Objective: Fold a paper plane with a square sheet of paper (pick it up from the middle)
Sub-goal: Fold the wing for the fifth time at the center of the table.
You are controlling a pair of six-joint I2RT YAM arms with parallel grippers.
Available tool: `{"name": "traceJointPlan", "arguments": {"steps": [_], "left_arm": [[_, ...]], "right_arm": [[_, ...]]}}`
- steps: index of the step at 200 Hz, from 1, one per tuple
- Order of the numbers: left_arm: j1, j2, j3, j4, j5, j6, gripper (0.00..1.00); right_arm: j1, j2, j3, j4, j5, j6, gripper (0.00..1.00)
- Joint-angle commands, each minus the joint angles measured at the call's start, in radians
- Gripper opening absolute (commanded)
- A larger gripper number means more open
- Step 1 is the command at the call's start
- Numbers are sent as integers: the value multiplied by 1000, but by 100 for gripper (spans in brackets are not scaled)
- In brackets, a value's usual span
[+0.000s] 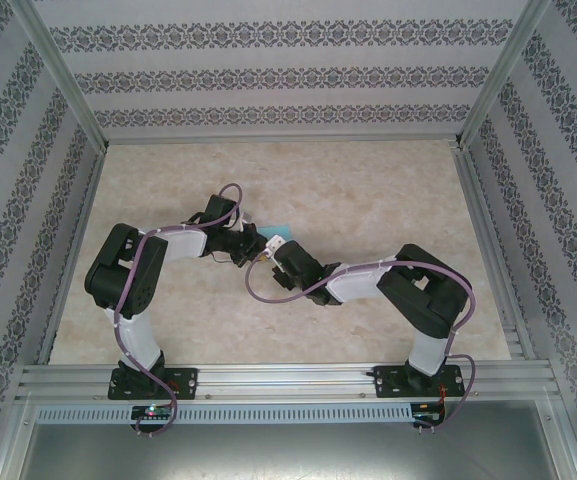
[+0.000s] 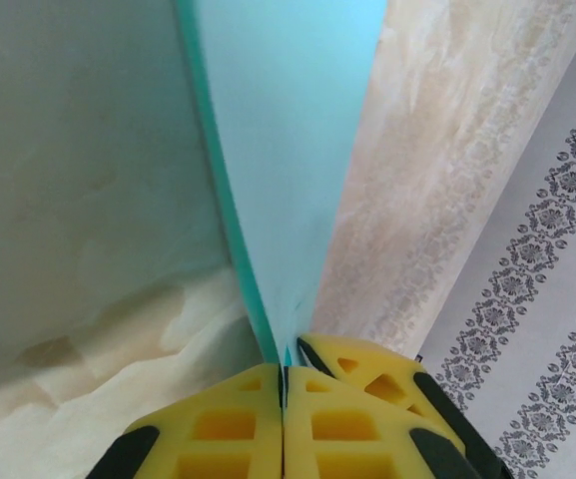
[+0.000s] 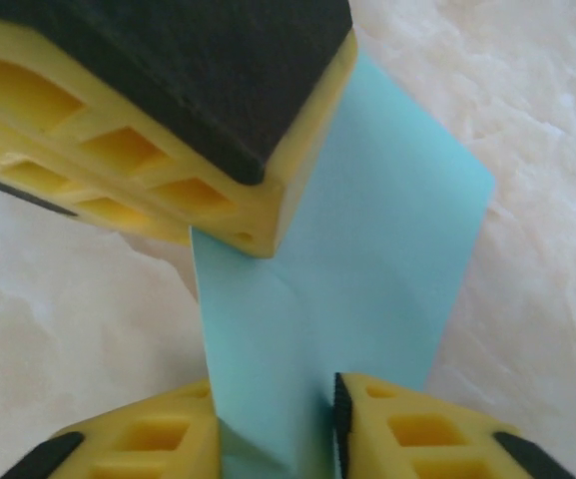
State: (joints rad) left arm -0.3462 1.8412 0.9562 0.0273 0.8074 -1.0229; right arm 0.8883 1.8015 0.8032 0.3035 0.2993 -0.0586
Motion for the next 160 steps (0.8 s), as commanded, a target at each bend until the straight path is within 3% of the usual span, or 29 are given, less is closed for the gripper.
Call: {"name": "traceJointPlan", "arguments": {"steps": [1, 41, 87, 160], "left_arm": [[-9, -43, 35, -56, -6, -1, 13], [33, -82, 54, -109, -24, 29, 32], [102, -180, 50, -207, -100, 96, 44], [118, -263, -100, -70, -130, 84, 47]], "right_arm": [[6, 6, 2, 23, 41, -8, 27], [5, -23, -25, 26, 13, 9, 17], [-10, -38, -46, 47, -80, 72, 12], [-93, -76, -91, 114, -295, 220, 9]]}}
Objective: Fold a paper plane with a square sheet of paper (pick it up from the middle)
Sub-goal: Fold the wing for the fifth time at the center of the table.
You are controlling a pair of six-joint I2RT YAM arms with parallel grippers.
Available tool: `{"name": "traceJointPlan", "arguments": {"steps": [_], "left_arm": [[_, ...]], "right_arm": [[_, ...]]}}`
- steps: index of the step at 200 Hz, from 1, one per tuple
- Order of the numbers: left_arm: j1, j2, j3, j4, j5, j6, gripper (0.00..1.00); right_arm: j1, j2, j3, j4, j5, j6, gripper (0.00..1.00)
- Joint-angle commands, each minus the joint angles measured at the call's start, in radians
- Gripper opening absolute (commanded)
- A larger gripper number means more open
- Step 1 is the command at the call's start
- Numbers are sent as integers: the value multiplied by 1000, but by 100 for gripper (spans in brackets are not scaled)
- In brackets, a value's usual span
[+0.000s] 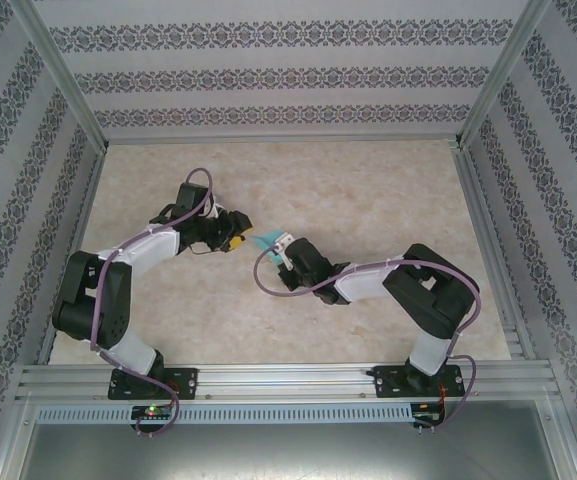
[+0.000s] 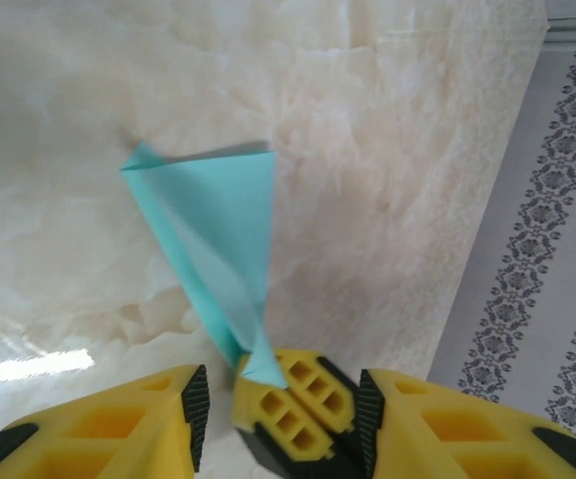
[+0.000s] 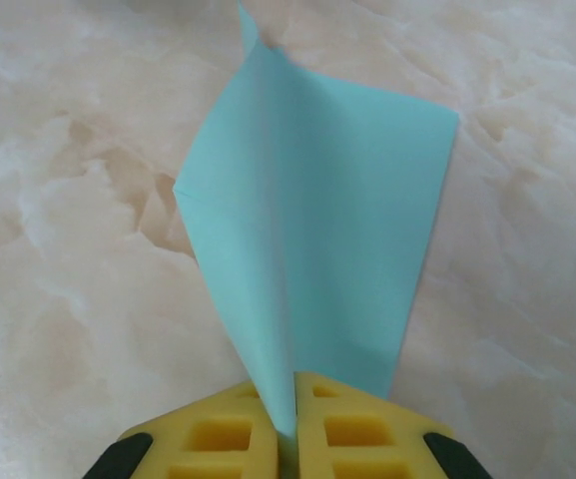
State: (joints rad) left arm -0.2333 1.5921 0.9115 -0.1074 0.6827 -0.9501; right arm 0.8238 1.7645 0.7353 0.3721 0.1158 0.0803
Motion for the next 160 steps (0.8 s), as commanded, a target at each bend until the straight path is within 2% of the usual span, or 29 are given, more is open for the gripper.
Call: {"name": "traceJointPlan", "arguments": {"steps": [1, 18, 61, 123, 160], "left_arm": [[5, -14, -56, 67, -5, 11, 47], [2, -10, -84, 105, 15, 4, 47], [-23, 33, -96, 130, 44, 9, 47], [-37, 76, -88, 150, 63, 2, 45], [-47, 92, -76, 156, 71, 1, 45]], "right_arm": [[-31, -41, -23, 46, -116, 83, 9], [-47, -54, -30, 50, -163, 110, 13], [-46, -45, 10, -26, -157, 81, 31], [-40, -39, 40, -66, -163, 57, 30], [-40, -37, 64, -84, -210, 73, 24]]}}
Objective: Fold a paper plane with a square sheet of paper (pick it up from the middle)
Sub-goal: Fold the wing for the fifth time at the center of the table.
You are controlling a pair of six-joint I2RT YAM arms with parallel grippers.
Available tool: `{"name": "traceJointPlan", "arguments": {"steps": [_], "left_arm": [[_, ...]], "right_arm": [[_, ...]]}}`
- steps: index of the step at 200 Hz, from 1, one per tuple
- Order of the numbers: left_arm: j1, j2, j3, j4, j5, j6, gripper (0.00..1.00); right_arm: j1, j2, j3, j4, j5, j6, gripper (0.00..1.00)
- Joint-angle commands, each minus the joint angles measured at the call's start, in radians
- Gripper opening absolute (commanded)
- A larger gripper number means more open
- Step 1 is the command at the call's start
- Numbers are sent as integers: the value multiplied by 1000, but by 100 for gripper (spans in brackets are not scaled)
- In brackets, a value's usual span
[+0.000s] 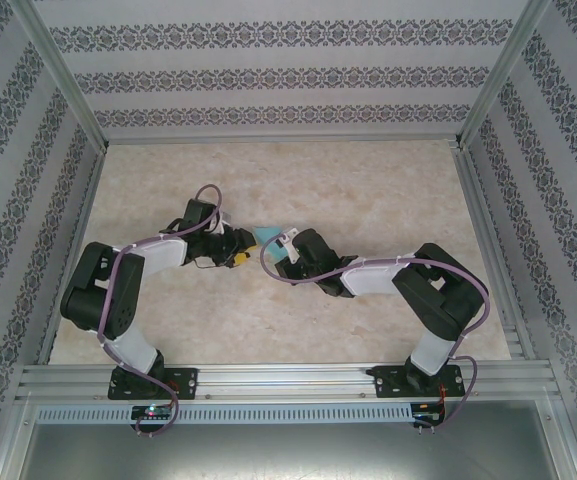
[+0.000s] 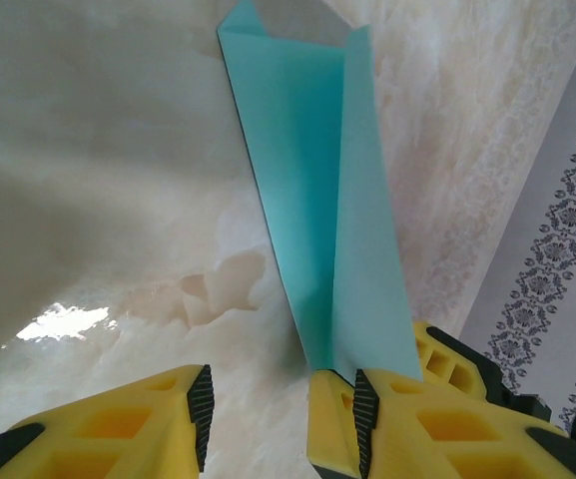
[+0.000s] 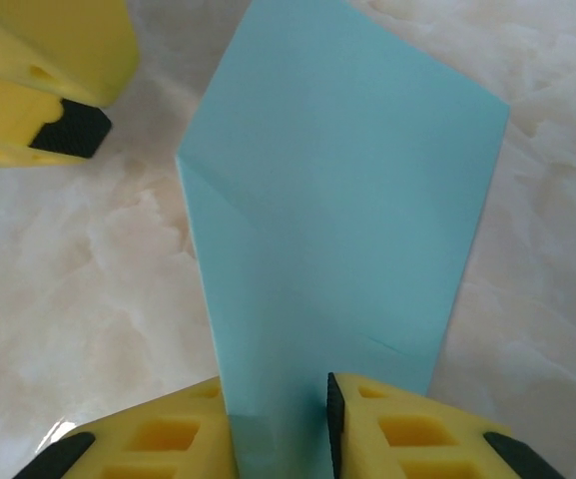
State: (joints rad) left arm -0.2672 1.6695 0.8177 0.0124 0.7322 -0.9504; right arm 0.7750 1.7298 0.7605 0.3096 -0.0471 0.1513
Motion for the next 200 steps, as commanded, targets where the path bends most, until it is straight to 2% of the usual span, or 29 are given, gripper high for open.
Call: {"name": "traceJointPlan", "arguments": {"steps": [1, 53, 200], "left_arm": [[-13, 15, 19, 37, 21, 1, 44], [-17, 26, 20, 40, 24, 1, 44], [-52, 76, 34, 126, 63, -2, 39]], "right_arm": [[9, -1, 39, -21, -48, 3, 24], [-8, 33, 68, -33, -125, 55, 12], [-128, 148, 70, 97, -457, 293, 14]]}}
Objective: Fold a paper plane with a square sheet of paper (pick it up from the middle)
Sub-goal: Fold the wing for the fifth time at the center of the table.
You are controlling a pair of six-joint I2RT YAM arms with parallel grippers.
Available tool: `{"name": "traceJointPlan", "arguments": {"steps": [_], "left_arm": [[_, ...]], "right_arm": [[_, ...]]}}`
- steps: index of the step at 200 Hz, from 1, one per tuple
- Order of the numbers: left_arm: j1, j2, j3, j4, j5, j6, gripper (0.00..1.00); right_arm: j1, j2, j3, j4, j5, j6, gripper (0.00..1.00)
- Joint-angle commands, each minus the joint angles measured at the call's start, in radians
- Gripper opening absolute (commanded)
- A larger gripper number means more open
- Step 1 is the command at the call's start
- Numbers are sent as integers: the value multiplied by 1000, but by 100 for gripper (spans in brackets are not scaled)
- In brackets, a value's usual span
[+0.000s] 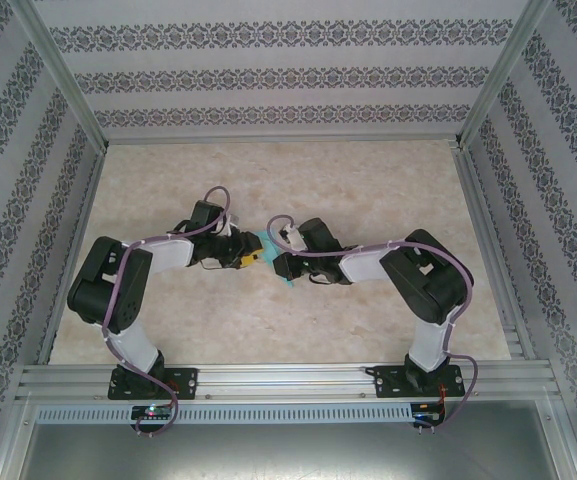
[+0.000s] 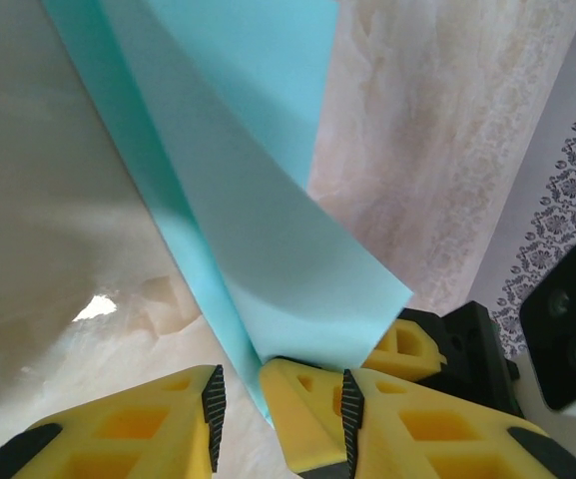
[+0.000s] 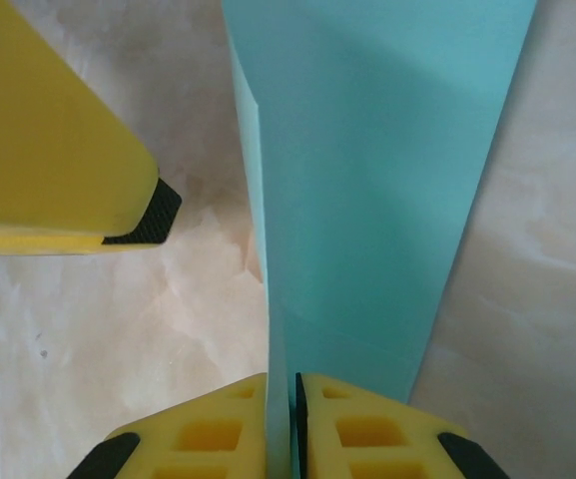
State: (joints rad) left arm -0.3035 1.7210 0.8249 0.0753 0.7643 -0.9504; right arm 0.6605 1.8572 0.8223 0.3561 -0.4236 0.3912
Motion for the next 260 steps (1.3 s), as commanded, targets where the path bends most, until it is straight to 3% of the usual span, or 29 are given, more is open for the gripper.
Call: {"name": "traceJointPlan", "arguments": {"steps": [1, 145, 194, 260], "left_arm": [[-16, 26, 27, 64, 32, -2, 39], [-29, 140, 79, 118, 25, -9, 29], [-30, 160, 89, 107, 23, -8, 28], [-31, 172, 101, 92, 30, 1, 28]], "right_arm": [[-13, 20, 8, 52, -81, 53, 14], [-32, 14, 29, -49, -99, 35, 19], [-29, -53, 35, -137, -69, 28, 26], [4, -107, 53, -266, 13, 1, 27]]}}
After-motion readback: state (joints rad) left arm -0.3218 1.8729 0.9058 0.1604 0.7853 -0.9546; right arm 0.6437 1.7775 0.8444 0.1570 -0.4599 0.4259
